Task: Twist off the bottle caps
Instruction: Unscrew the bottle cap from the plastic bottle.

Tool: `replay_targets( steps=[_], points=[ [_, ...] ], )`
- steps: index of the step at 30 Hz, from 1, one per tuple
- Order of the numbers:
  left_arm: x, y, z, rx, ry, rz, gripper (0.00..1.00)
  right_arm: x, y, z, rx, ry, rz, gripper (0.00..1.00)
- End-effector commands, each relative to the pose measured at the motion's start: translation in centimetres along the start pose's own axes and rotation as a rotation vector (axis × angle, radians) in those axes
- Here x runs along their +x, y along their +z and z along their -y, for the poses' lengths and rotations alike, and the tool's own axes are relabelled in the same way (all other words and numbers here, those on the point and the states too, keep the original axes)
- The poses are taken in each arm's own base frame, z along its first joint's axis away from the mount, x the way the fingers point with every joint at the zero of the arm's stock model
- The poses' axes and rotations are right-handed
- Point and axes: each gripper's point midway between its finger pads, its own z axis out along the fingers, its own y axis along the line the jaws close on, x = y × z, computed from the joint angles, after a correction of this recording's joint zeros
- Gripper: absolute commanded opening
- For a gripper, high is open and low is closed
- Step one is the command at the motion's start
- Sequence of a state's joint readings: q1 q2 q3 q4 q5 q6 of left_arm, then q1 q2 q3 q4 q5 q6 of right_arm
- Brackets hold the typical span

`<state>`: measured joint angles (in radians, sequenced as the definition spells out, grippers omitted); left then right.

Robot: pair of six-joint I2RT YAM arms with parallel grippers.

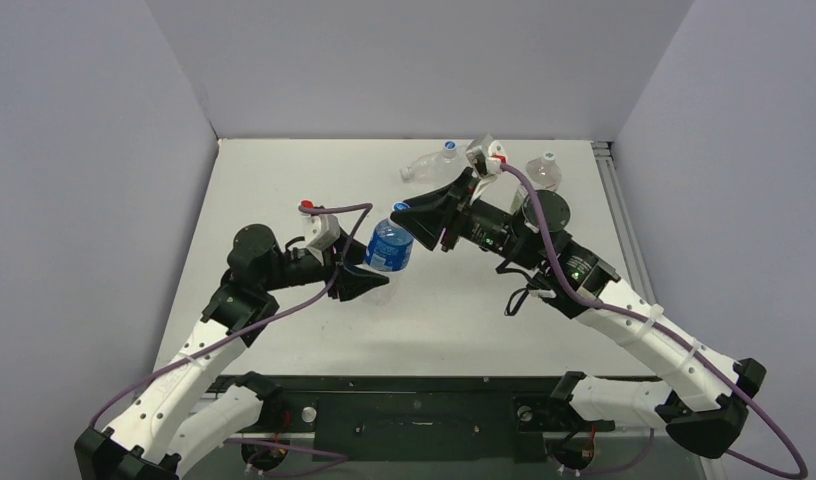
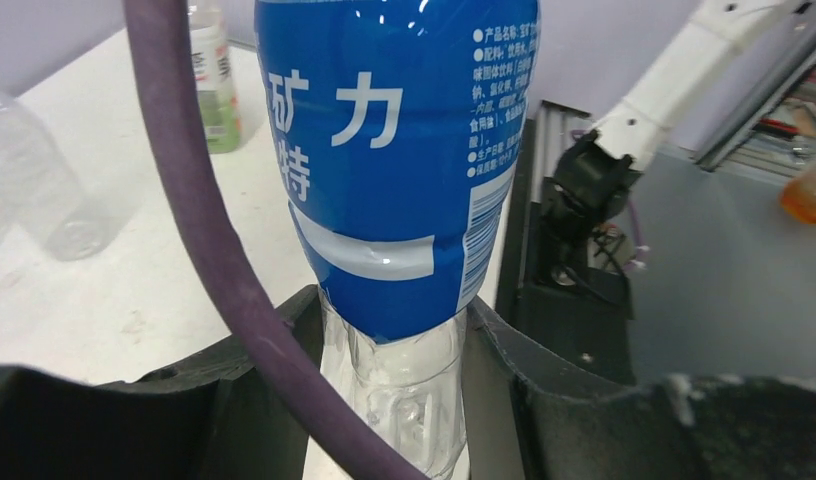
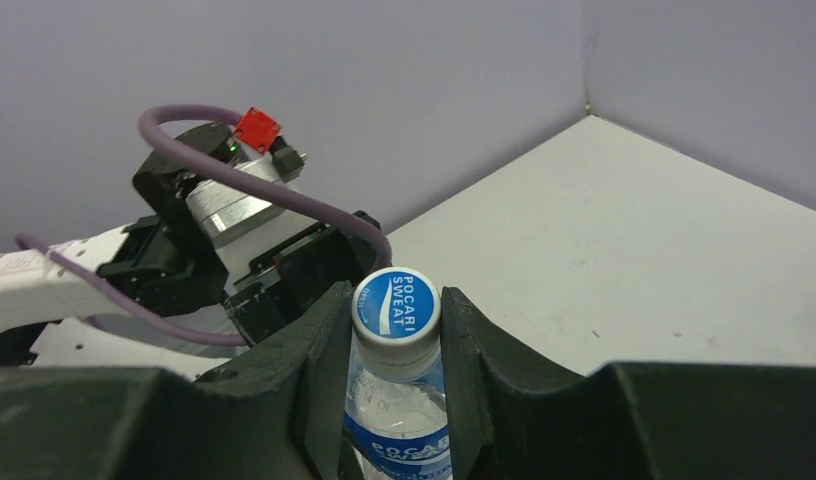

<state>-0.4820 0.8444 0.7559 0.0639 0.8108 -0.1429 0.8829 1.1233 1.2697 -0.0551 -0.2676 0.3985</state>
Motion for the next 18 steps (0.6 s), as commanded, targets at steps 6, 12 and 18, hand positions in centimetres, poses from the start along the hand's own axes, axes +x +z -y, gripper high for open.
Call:
replay_targets(
  steps=[6,12,18],
  points=[
    [-3.3,-0.8,5.2,0.255,-0.017,0.036,0.0,-2.1,-2.3,-5.3,-0.289,-0.051,0.079,0.01],
    [-2.6,-0.2,2.6,0.123,0.011,0.034,0.0,-3.8,-2.5,-0.1,0.046,-0.057,0.114,0.54],
    [-0.2,-0.3,-5.0,-0.253,0.082,-0.019,0.0,-6.5,-3.9,4.8,0.471,-0.023,0.216,0.65]
  ],
)
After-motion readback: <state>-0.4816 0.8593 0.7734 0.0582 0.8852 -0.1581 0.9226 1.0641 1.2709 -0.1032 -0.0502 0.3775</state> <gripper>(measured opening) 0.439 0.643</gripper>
